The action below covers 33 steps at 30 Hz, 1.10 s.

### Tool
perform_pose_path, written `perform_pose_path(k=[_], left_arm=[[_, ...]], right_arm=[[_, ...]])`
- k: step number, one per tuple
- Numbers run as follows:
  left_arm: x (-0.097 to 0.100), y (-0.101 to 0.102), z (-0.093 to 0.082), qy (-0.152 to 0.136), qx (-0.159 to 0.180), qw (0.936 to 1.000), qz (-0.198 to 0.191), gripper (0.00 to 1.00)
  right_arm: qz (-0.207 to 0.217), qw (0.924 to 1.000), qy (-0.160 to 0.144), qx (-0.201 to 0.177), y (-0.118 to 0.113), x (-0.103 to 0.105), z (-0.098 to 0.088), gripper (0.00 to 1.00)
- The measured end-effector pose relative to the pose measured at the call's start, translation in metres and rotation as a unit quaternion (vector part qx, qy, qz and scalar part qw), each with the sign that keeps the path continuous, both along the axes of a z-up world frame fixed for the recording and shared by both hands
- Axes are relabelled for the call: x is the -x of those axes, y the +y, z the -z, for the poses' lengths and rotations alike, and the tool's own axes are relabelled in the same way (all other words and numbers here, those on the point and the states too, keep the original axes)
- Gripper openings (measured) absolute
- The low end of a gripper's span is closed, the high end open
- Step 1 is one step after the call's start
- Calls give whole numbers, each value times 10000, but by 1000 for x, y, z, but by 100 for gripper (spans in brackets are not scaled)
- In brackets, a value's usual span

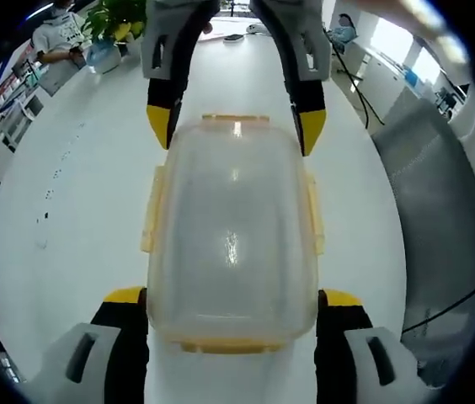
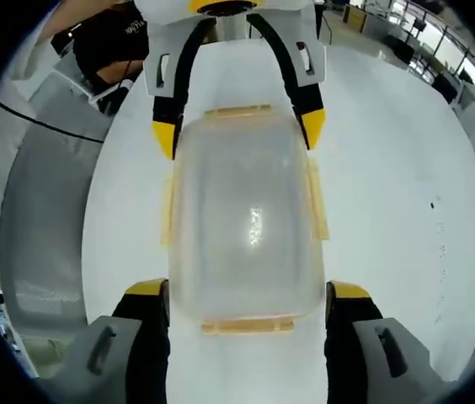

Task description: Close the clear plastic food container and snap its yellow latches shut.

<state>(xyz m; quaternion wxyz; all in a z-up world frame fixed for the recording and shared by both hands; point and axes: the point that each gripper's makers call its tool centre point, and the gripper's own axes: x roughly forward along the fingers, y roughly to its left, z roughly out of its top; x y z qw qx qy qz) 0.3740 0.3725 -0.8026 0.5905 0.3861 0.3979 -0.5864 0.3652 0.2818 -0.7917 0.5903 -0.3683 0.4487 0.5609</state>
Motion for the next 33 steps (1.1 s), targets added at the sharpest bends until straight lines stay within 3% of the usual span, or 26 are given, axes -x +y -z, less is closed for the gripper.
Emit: perform_pose_path(k=[4, 10, 18, 21, 24, 29, 33], left_arm=[[2, 0, -1, -116, 2, 9999, 64, 99], [3, 3, -10, -182, 53, 9998, -15, 99], [7, 1, -27, -362, 313, 9987, -174, 99], [7, -8, -44, -493, 698, 9956, -385, 99], [6, -9, -55, -708, 874, 9926, -458, 99], [12, -5, -66, -803, 1148, 9876, -704, 99], [21, 0, -74, -939, 1362, 9823, -879, 99]], right_arm=[[48, 10000, -58, -40, 2, -2, -2, 89], [-2, 9996, -297, 22, 1, -4, -8, 100], [120, 9980, -599, -149, 6, -6, -33, 100], [233, 9966, -732, -302, 9, -6, -41, 100], [360, 9939, -946, -441, 12, -7, -49, 100], [412, 9933, -941, -537, 11, 7, -59, 100], [405, 9915, -1132, -501, 6, 13, -65, 100]])
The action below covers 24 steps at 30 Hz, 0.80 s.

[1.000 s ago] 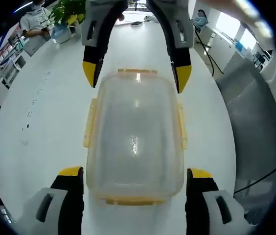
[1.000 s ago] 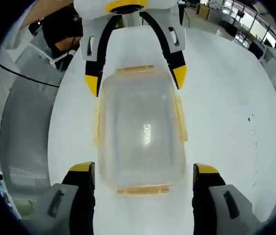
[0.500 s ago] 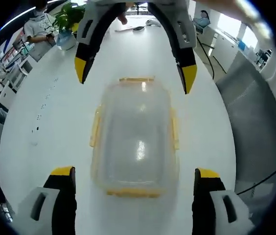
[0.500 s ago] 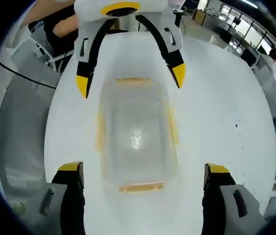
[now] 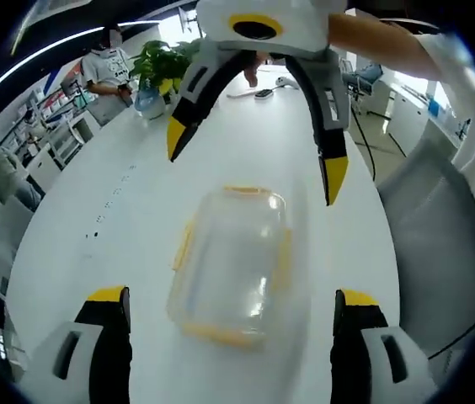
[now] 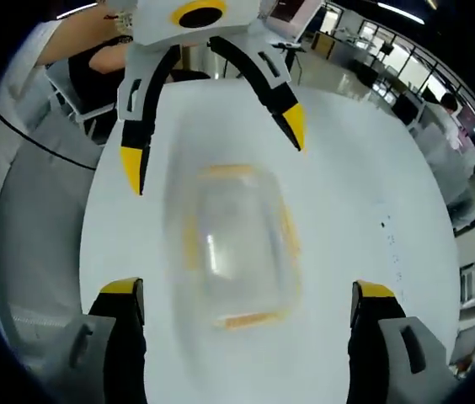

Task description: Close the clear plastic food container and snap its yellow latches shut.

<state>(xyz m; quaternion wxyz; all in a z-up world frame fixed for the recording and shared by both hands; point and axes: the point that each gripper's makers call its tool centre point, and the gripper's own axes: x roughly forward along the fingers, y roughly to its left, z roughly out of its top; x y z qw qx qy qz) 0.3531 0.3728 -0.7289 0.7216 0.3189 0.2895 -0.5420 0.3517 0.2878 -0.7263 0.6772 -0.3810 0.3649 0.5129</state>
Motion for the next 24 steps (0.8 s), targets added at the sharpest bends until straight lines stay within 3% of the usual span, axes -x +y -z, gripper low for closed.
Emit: perform_pose_path(k=[4, 7, 12, 19, 24], left_arm=[[8, 2, -13, -120, 415, 9988, -211, 99], [15, 11, -15, -109, 466, 9982, -365, 99], [26, 20, -26, -193, 879, 9930, -765, 99], [48, 33, -28, -404, 974, 9890, -1037, 99], [62, 37, -28, -380, 1120, 9859, -1183, 99]], right_arm=[[122, 9996, -141, -189, 0, 8, -11, 100], [177, 9990, -228, -330, 2, 13, -18, 100], [279, 9973, -425, -530, 3, 24, -28, 100], [458, 9957, -510, -627, -4, 45, -27, 100], [565, 9939, -577, -750, -8, 58, -30, 99]])
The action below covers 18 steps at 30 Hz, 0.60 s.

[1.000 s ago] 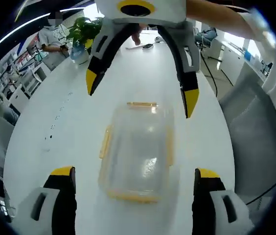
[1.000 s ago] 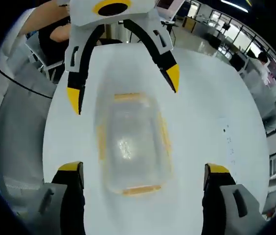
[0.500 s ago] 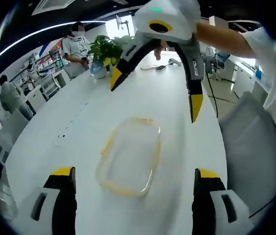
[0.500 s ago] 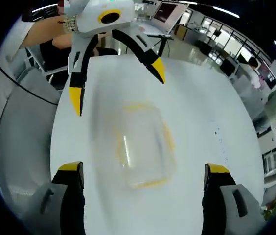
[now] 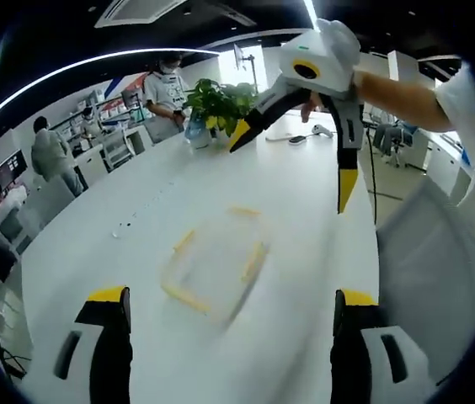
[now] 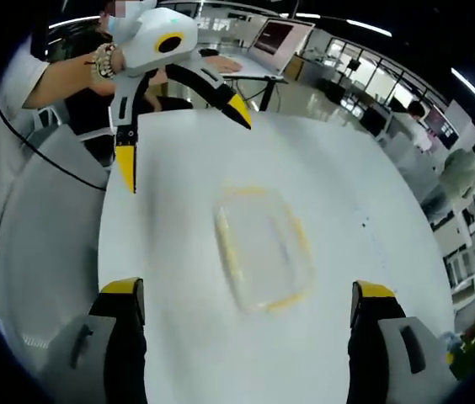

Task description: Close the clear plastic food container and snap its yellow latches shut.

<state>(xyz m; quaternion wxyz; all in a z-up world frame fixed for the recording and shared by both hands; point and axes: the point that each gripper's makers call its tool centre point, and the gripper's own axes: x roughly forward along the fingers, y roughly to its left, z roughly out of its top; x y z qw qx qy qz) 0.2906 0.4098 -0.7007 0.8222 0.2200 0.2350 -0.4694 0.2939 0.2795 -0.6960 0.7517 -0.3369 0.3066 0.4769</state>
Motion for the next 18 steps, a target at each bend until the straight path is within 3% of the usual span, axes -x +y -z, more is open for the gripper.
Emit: perform_pose_path(k=[11, 15, 18], left_arm=[[28, 10, 0, -110, 286, 9987, -418, 98], [39, 16, 8, 64, 365, 9978, -558, 97], [41, 23, 8, 56, 508, 9955, -793, 97]], right_arm=[[372, 9988, -143, -268, -14, 23, 0, 97], [609, 9964, -271, -532, -17, 27, 2, 89], [831, 9930, -366, -751, -19, 29, 3, 95]])
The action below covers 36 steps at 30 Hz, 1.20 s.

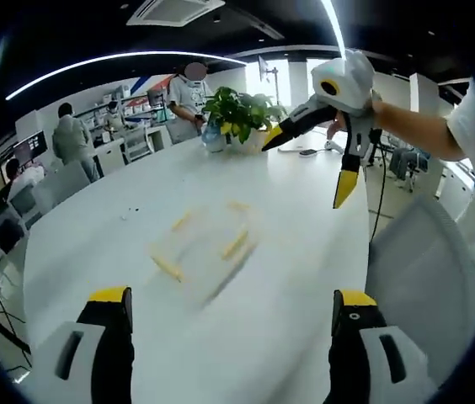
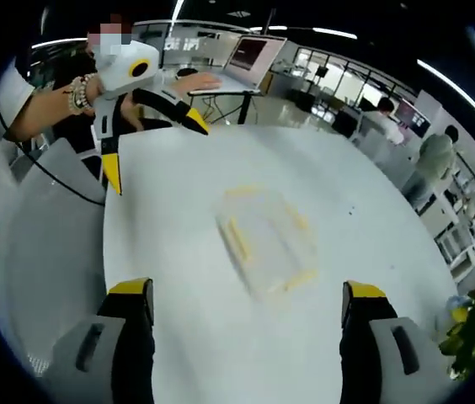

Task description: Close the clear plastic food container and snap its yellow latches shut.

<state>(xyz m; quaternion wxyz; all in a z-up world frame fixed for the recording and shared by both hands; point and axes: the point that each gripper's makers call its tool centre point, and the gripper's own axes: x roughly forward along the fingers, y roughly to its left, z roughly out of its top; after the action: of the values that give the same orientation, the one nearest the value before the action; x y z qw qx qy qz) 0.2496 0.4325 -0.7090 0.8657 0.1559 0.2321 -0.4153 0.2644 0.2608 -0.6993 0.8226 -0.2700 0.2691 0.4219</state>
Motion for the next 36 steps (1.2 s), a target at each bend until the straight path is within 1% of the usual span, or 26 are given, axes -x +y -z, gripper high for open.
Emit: perform_pose_path(k=[1, 2, 4, 5, 8, 10, 12, 15, 19, 22, 24, 25, 26, 27, 28, 30, 31, 32, 33, 34, 35, 36], left_arm=[[1, 1, 0, 6, 59, 10000, -66, 97], [3, 3, 0, -7, 112, 9998, -137, 97], [6, 5, 2, -47, 114, 9997, -212, 97], [8, 6, 3, -66, 118, 9996, -248, 97], [17, 7, 5, -152, 202, 9989, -389, 97], [19, 7, 4, -201, 320, 9982, -475, 97], [24, 8, 6, -148, 373, 9978, -527, 96], [32, 10, 11, -134, 360, 9976, -575, 96], [37, 12, 16, -109, 383, 9969, -677, 95], [38, 13, 19, -68, 584, 9948, -827, 94], [38, 14, 21, -41, 555, 9949, -839, 93], [39, 15, 23, -29, 503, 9950, -858, 93], [38, 19, 26, -32, 382, 9950, -925, 93], [37, 22, 26, -49, 384, 9943, -996, 93], [36, 24, 25, -17, 518, 9926, -1099, 93], [37, 23, 24, 145, 677, 9910, -1142, 93], [35, 25, 25, 196, 693, 9898, -1233, 94], [33, 26, 26, 184, 673, 9897, -1247, 96], [32, 27, 28, 163, 690, 9896, -1251, 99], [31, 27, 29, 175, 683, 9895, -1259, 99], [32, 28, 32, 272, 659, 9887, -1323, 99], [32, 27, 32, 281, 650, 9885, -1337, 99]], right_arm=[[121, 9999, -17, -49, -2, 0, 0, 100], [168, 9999, 4, -34, -4, 2, 2, 99], [339, 9993, -120, -98, -8, 2, 1, 100], [376, 9991, -131, -138, -8, 4, 1, 100], [581, 9975, -143, -376, -9, 8, 0, 100], [733, 9956, -159, -566, -10, 11, 1, 100], [826, 9945, -160, -628, -11, 15, 4, 100], [1037, 9907, -116, -874, -12, 23, 7, 100], [1298, 9858, -97, -1062, -15, 31, 13, 100], [1578, 9785, -59, -1328, -16, 37, 18, 100], [1691, 9753, -21, -1422, -16, 41, 22, 100], [1831, 9713, 53, -1518, -17, 44, 26, 100], [2029, 9644, 65, -1698, -17, 44, 26, 100], [2137, 9598, 45, -1820, -16, 44, 26, 100], [2164, 9580, 57, -1880, -15, 45, 28, 100], [2123, 9583, 146, -1906, -13, 49, 32, 100], [2132, 9580, 197, -1909, -13, 49, 34, 100], [2163, 9577, 180, -1891, -13, 47, 35, 100], [2220, 9581, 61, -1809, -16, 43, 34, 100], [2264, 9578, -37, -1772, -18, 40, 32, 100], [2257, 9583, -141, -1747, -19, 38, 31, 100], [2257, 9583, -146, -1748, -19, 39, 30, 100]])
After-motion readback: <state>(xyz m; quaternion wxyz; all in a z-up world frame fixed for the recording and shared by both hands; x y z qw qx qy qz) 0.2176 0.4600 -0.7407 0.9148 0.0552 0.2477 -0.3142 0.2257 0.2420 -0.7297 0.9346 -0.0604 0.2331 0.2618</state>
